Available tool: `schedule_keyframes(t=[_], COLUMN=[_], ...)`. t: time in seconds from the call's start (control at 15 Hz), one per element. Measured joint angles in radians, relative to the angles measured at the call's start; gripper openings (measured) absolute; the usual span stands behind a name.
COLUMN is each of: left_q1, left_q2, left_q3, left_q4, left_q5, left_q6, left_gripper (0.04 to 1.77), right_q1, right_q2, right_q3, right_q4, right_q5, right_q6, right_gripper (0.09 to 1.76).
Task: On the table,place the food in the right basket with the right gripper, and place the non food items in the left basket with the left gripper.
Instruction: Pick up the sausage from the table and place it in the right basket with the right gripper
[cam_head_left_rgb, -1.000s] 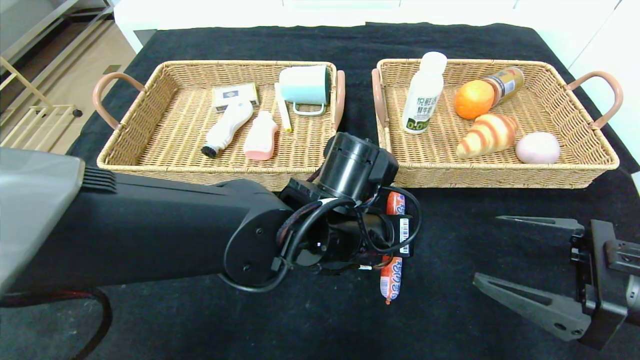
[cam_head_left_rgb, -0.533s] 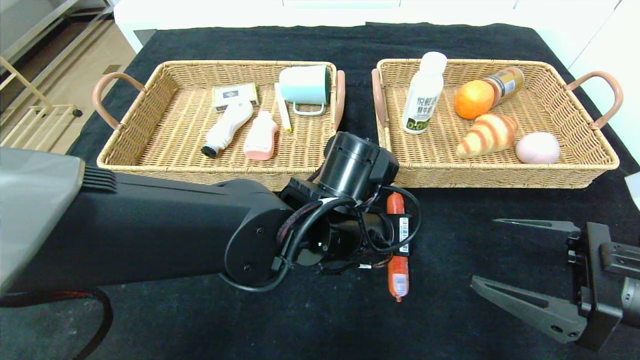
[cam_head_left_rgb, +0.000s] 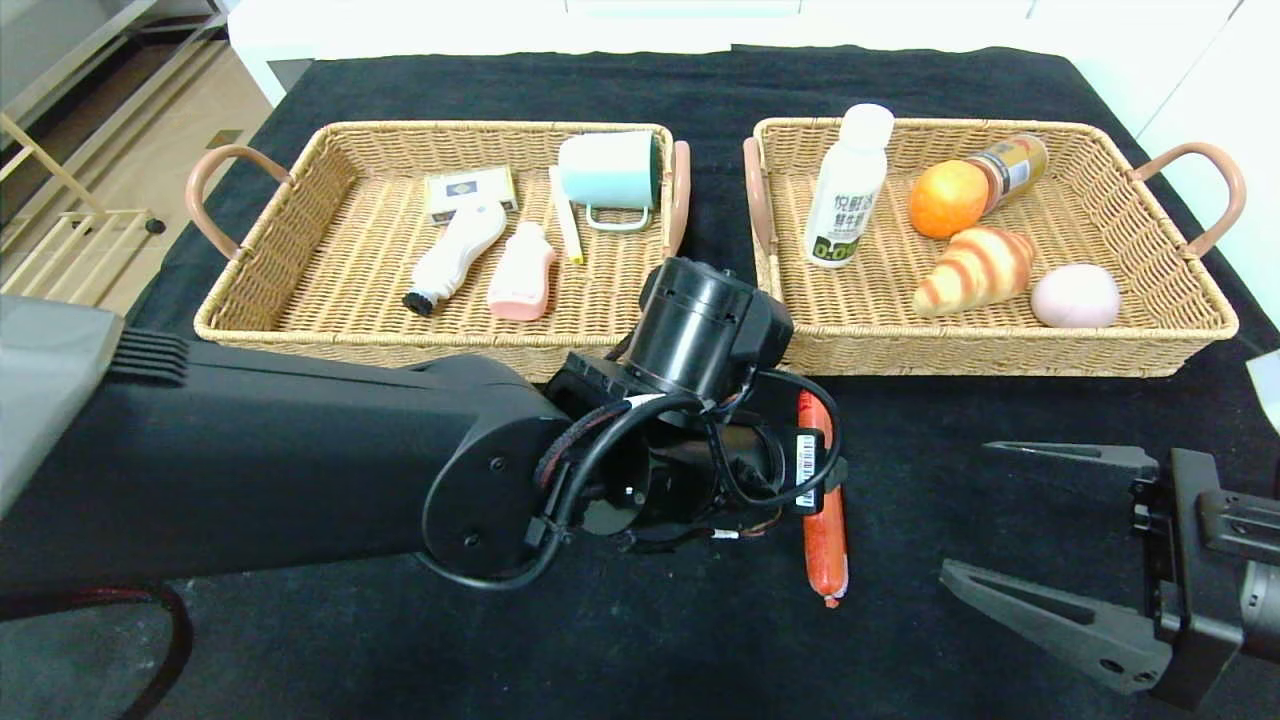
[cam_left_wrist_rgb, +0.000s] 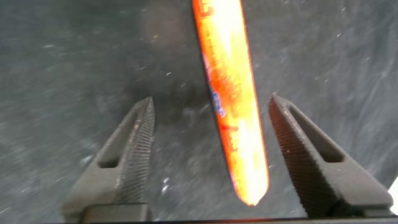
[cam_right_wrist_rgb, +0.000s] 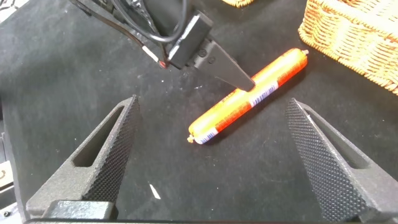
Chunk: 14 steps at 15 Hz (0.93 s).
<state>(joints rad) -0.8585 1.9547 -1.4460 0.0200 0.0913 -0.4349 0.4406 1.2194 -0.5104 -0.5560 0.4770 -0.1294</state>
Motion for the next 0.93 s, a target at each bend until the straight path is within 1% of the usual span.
schedule_keyframes(t=[0.33,0.53,0.6,0.73,0.8,0.93], left_q1=[0.018,0.034,0.045,0.080,0.098,0.133], left_q2=[-0.104,-0.186,-0.213,-0.256,-0.273,-0.297], left_q3=[0.077,0.175,0.219,0.315,0.372,0.487], left_q4=[-0.007,-0.038,-0.078,-0.194,-0.280,-0.475], left_q5=[-0.001,-0.002,-0.002,-0.009,-0.016,-0.047], left_q6=[0.119,0.254,0.296,0.391,0.434,0.481], left_gripper=[1.53,1.59,1.61,1.63,1.64,1.66], right_q1=[0.002,0.001,0.000,-0.009,-0.016,-0.026], right_q2=[-0.024,-0.029,-0.029,-0.024,-0.021,-0.019], right_q3=[-0.002,-0.005,-0.006,-0.008,-0.009,-0.013], right_q4=[0.002,0.005,0.005,0.004,0.001,-0.001], right_q5=[0.001,0.001,0.001,0.001,0.001,0.001], right_q6=[0.001,0.001,0.001,0.001,0.001,0.000], right_gripper=[1.71,1.71,1.71,1.71,1.71,1.71])
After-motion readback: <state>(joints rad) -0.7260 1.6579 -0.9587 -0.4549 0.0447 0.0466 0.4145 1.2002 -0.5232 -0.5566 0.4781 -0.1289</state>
